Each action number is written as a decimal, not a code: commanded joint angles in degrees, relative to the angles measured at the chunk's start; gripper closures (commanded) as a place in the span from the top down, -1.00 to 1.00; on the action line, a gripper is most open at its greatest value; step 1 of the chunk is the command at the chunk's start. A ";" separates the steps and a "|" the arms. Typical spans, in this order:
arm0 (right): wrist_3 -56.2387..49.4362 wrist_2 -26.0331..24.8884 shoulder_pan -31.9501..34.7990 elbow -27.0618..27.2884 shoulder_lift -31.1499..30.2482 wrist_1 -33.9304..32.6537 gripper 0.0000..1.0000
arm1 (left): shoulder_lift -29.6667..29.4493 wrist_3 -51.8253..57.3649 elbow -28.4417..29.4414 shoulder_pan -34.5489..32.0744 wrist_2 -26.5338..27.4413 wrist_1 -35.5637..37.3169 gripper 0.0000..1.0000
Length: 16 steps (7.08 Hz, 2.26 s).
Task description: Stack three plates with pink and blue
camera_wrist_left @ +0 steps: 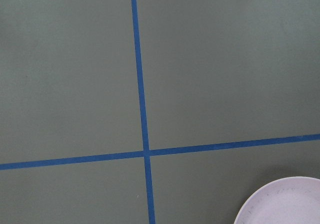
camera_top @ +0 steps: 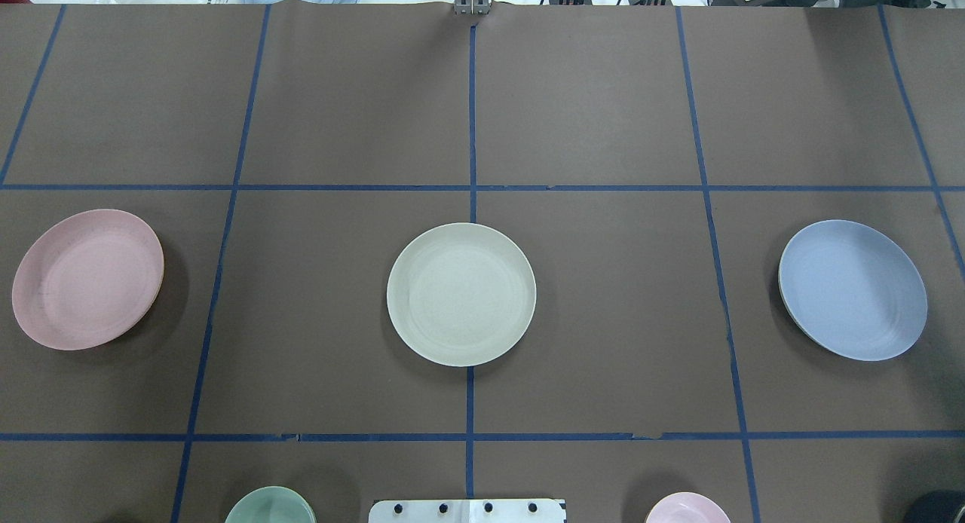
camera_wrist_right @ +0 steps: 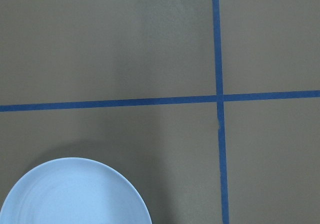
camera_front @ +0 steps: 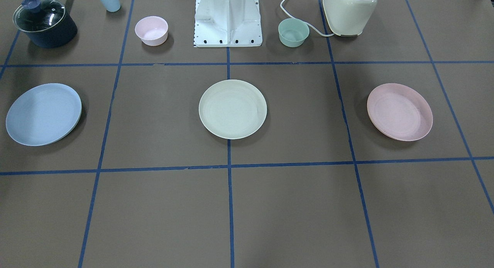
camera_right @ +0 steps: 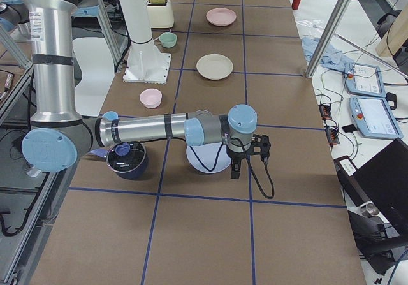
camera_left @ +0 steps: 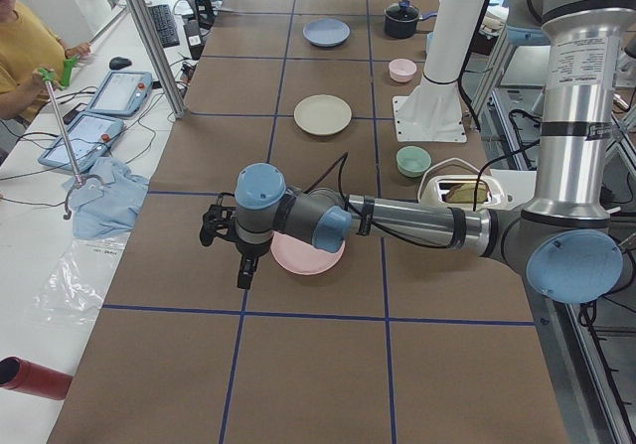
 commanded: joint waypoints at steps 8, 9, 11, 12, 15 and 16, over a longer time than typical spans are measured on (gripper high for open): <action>0.48 1.45 -0.21 -0.07 -0.02 1.49 1.00 | 0.28 -3.30 -1.13 7.81 -1.69 -4.60 1.00; 0.57 1.54 -0.21 -0.41 -0.45 5.76 1.00 | -0.15 -6.11 -0.09 12.19 -1.69 -4.78 0.98; 1.01 1.63 -1.96 -0.95 -0.37 7.03 1.00 | -2.43 -9.47 6.23 19.15 -1.43 -5.48 0.97; 0.84 1.20 -3.18 -1.12 -0.37 9.21 1.00 | -3.31 -9.48 9.47 20.75 -1.43 -6.97 0.96; 2.58 1.46 -4.78 -1.47 -0.46 11.69 1.00 | -3.67 -9.48 17.49 22.87 -1.43 -16.19 0.77; 2.59 1.46 -4.87 -1.47 -0.46 11.69 1.00 | -3.67 -10.08 17.50 23.22 -1.69 -16.21 0.28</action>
